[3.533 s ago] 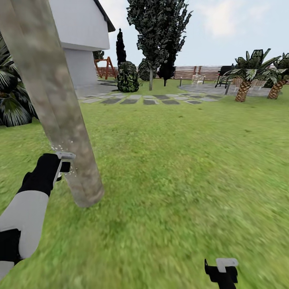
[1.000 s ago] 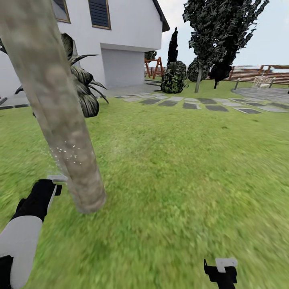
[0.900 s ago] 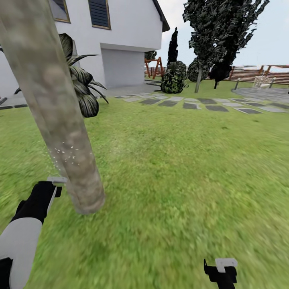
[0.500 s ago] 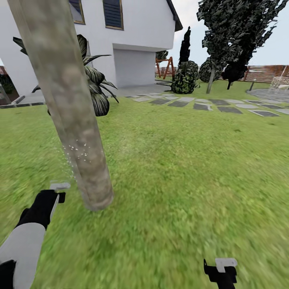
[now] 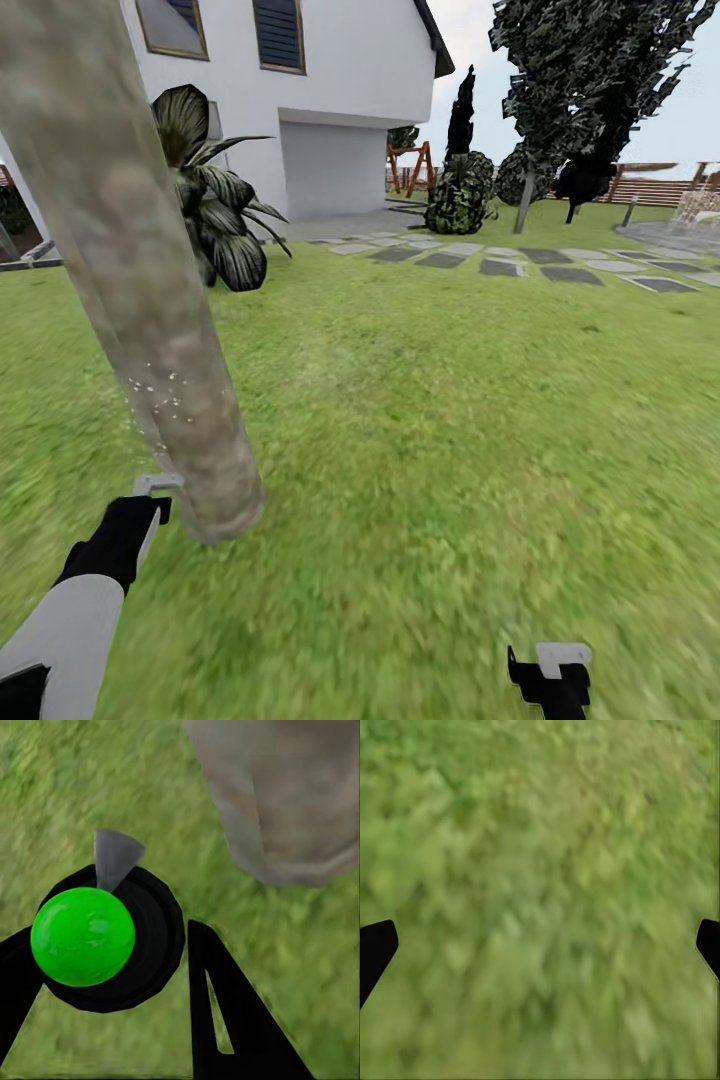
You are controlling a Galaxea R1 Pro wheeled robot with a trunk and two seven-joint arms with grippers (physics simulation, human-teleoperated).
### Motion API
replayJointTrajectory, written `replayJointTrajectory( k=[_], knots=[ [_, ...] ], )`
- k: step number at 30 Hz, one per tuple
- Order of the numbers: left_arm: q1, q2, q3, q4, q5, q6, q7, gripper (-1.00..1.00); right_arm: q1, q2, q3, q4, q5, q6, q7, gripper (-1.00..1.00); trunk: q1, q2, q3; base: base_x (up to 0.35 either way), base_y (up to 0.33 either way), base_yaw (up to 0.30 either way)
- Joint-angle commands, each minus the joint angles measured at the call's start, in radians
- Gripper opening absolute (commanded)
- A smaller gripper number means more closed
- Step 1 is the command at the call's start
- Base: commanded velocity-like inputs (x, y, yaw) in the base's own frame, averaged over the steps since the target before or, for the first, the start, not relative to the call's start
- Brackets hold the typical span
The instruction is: In the garden, pick up the pesticide atomizer on the floor and spray pesticide onto both trees until each tree trunk is fully covered.
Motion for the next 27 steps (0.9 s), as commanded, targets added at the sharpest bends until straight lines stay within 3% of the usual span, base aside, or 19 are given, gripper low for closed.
replayJointTrajectory(
  k=[1, 3, 6, 8, 12, 27],
  knots=[
    [0.013, 0.001, 0.002, -0.002, 0.002, 0.004, 0.011, -1.0, -0.001, 0.0, -0.007, 0.001, 0.011, -0.003, -0.003, 1.0, 0.0, 0.0, -0.001, 0.068, -0.252, 0.0],
    [0.031, 0.002, 0.014, -0.009, 0.004, 0.004, 0.011, -1.0, -0.001, 0.001, -0.007, 0.001, 0.011, -0.003, -0.003, 1.0, 0.0, 0.0, -0.001, 0.031, -0.265, 0.035],
    [0.041, -0.004, 0.061, -0.012, 0.007, 0.002, 0.002, -1.0, -0.001, 0.002, -0.007, 0.001, 0.011, -0.003, -0.003, 1.0, 0.0, 0.0, -0.001, 0.109, -0.261, 0.205],
    [0.042, -0.008, 0.067, -0.014, 0.007, 0.001, 0.002, -1.0, -0.001, 0.002, -0.007, 0.001, 0.011, -0.003, -0.003, 1.0, 0.0, 0.0, -0.001, 0.178, -0.239, 0.264],
    [0.042, -0.016, 0.069, -0.012, 0.009, -0.055, 0.002, -1.0, -0.001, 0.002, -0.007, 0.001, 0.011, -0.003, -0.003, 1.0, 0.0, 0.0, -0.001, 0.233, -0.193, 0.251],
    [0.042, -0.016, 0.068, -0.011, 0.009, -0.065, 0.003, -1.0, -0.001, 0.002, -0.007, 0.001, 0.012, -0.003, -0.003, 1.0, 0.0, 0.0, -0.001, 0.189, -0.211, 0.016]
  ],
)
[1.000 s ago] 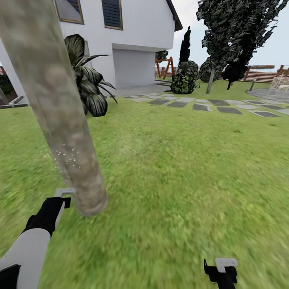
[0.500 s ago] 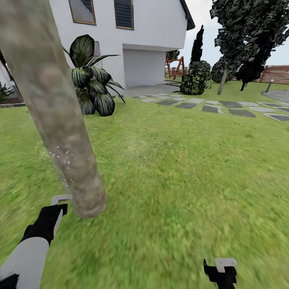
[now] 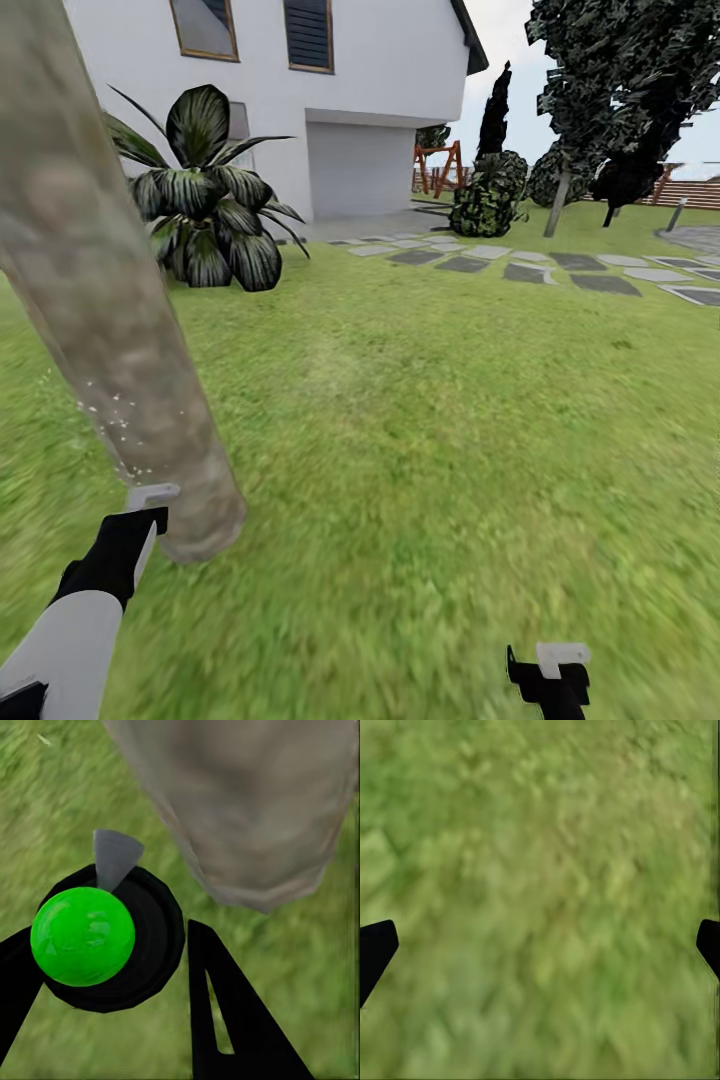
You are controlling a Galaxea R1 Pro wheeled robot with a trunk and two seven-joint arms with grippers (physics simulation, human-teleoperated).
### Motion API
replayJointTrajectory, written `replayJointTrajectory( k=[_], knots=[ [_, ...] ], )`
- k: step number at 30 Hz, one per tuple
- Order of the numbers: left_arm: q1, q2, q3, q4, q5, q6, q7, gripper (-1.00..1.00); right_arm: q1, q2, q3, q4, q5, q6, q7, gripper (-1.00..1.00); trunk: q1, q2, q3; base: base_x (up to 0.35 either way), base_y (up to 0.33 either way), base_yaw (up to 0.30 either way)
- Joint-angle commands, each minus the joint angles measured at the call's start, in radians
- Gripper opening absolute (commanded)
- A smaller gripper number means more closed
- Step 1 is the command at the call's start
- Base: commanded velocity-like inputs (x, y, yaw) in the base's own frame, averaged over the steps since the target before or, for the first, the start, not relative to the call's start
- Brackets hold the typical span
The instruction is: In the garden, pick up the pesticide atomizer on the floor and spray pesticide onto both trees until each tree trunk is fully covered.
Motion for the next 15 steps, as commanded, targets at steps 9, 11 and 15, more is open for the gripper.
replayJointTrajectory(
  k=[9, 11, 15],
  knots=[
    [-0.001, 0.001, 0.001, -0.003, -0.004, 0.005, 0.0, -1.0, -0.001, 0.002, -0.007, 0.001, 0.011, -0.002, -0.003, 1.0, 0.0, 0.0, -0.001, 0.004, -0.272, 0.088],
    [-0.001, 0.001, 0.001, -0.002, -0.004, 0.005, 0.0, -1.0, -0.001, 0.002, -0.007, 0.001, 0.011, -0.002, -0.003, 1.0, 0.0, 0.0, -0.001, 0.0, -0.273, 0.272],
    [-0.001, 0.001, 0.001, -0.002, -0.004, 0.005, 0.0, -1.0, -0.001, 0.002, -0.007, 0.001, 0.011, -0.002, -0.003, 1.0, 0.0, 0.0, -0.001, 0.055, -0.273, 0.276]
  ],
)
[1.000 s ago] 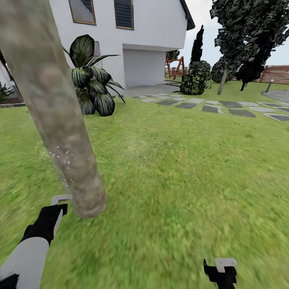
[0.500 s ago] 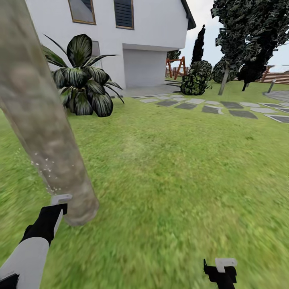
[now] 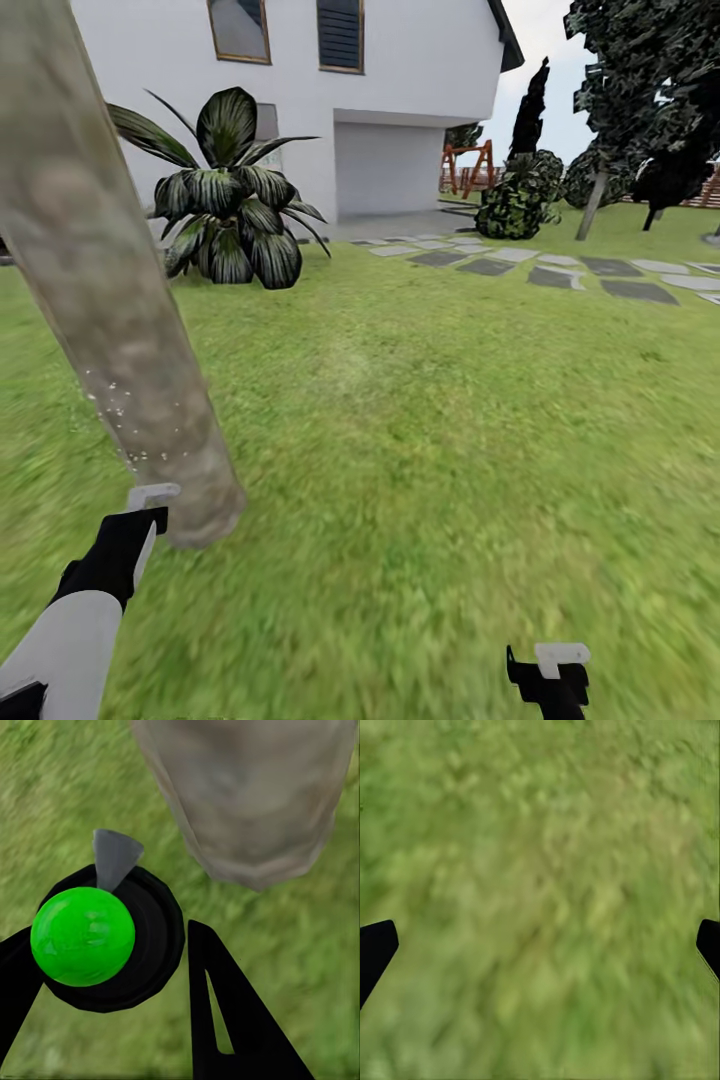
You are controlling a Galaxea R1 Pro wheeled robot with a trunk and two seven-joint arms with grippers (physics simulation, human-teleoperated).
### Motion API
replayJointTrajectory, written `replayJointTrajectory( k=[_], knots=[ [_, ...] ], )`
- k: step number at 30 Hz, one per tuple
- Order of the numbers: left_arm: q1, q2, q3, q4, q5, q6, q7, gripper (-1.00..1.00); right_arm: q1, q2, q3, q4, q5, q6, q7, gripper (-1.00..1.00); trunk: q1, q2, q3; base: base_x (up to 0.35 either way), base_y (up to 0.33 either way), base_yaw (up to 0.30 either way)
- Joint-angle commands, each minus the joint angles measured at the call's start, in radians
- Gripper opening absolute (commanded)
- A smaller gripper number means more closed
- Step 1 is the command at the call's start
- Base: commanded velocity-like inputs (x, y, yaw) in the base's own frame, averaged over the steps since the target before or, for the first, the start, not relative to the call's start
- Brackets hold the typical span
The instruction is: In the garden, pick up the pesticide atomizer on the floor and spray pesticide onto both trees until each tree trunk is fully covered.
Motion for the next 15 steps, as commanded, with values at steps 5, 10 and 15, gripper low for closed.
replayJointTrajectory(
  k=[5, 10, 15],
  knots=[
    [-0.001, 0.0, 0.001, 0.0, -0.004, 0.005, 0.0, -1.0, 0.0, 0.0, -0.007, 0.001, 0.011, -0.002, -0.004, 1.0, 0.0, 0.0, -0.001, 0.137, -0.265, 0.26],
    [-0.001, -0.001, 0.001, 0.0, -0.004, 0.005, 0.0, -1.0, 0.0, 0.0, -0.007, 0.001, 0.011, -0.002, -0.003, 1.0, 0.0, 0.0, -0.001, 0.2, -0.228, 0.12],
    [-0.001, -0.002, 0.001, 0.001, -0.004, 0.005, 0.0, -1.0, 0.0, 0.0, -0.007, 0.001, 0.011, -0.002, -0.003, 1.0, 0.0, 0.0, -0.001, 0.231, -0.203, 0.005]
  ],
)
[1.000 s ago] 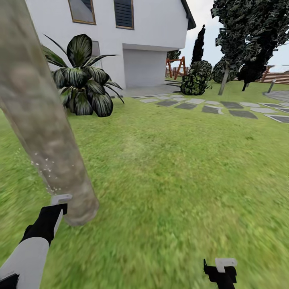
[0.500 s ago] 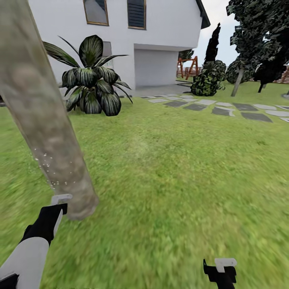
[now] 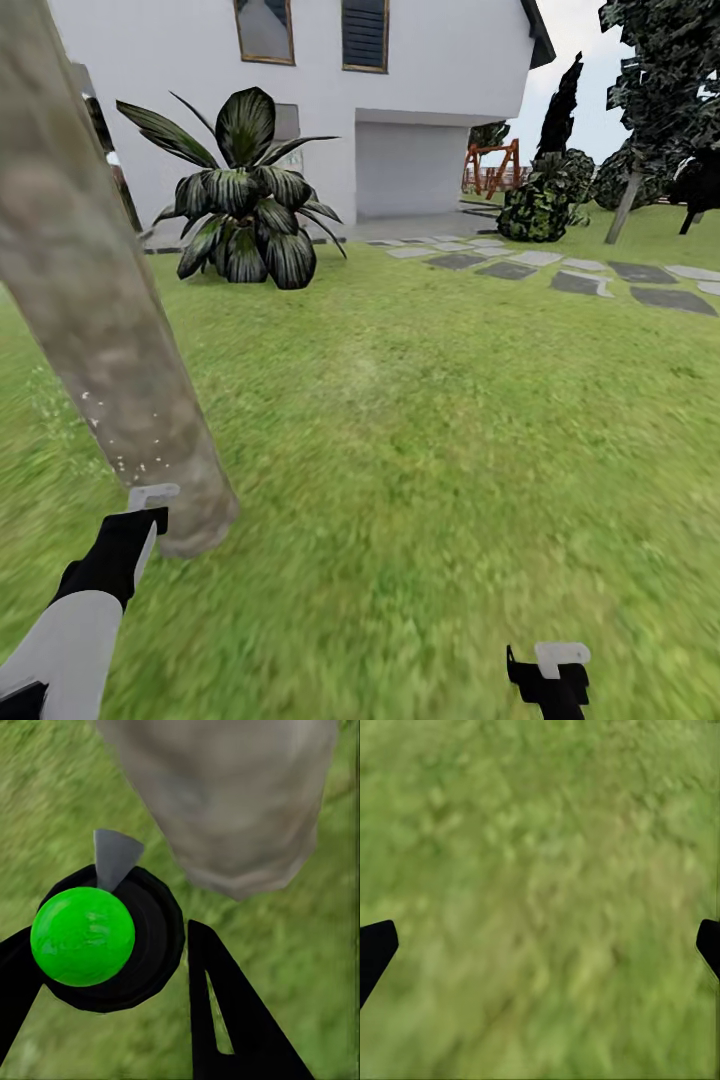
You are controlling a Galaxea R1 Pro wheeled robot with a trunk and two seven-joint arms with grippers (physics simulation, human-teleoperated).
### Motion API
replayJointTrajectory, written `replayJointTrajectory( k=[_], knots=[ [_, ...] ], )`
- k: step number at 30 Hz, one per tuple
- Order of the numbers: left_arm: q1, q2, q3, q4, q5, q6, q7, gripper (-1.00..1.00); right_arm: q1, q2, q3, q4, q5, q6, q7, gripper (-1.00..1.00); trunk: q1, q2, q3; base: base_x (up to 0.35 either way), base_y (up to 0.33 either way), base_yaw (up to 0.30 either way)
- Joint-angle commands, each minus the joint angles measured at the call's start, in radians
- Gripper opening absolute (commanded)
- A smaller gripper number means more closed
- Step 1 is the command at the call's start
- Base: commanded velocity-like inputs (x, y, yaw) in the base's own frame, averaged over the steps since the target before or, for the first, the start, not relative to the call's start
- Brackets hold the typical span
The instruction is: In the garden, pick up the pesticide atomizer on the floor and spray pesticide onto both trees until each tree trunk is fully covered.
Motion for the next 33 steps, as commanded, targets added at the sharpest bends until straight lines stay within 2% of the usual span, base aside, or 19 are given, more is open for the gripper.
replayJointTrajectory(
  k=[1, 9, 21, 28, 29, 33],
  knots=[
    [-0.001, 0.0, 0.001, -0.001, -0.004, 0.005, 0.0, -1.0, -0.001, 0.0, -0.007, 0.001, 0.011, -0.003, -0.003, 1.0, 0.0, 0.0, -0.001, 0.233, -0.201, 0.0],
    [-0.001, 0.0, 0.001, -0.001, -0.004, 0.005, 0.0, -1.0, -0.001, 0.0, -0.007, 0.001, 0.011, -0.003, -0.003, 1.0, 0.0, 0.0, -0.001, 0.233, -0.201, 0.044],
    [-0.001, 0.0, 0.0, -0.002, -0.004, 0.005, 0.0, -1.0, -0.001, 0.0, -0.007, 0.001, 0.011, -0.003, -0.004, 1.0, 0.0, 0.0, -0.001, 0.219, -0.207, 0.265],
    [-0.001, 0.0, 0.0, -0.004, -0.004, 0.004, 0.0, -1.0, -0.001, 0.0, -0.007, 0.001, 0.011, -0.003, -0.003, 1.0, 0.0, 0.0, -0.001, 0.043, -0.267, 0.276],
    [-0.001, 0.0, 0.0, -0.004, -0.002, 0.004, 0.0, -1.0, -0.001, 0.0, -0.006, 0.001, 0.011, -0.003, -0.003, 1.0, 0.0, 0.0, -0.001, 0.001, -0.275, 0.276],
    [-0.001, 0.0, -0.002, -0.004, 0.053, 0.003, -0.001, -1.0, -0.001, 0.0, -0.006, 0.001, 0.011, -0.003, -0.003, 1.0, 0.0, 0.0, -0.001, 0.0, -0.275, 0.276]
  ],
)
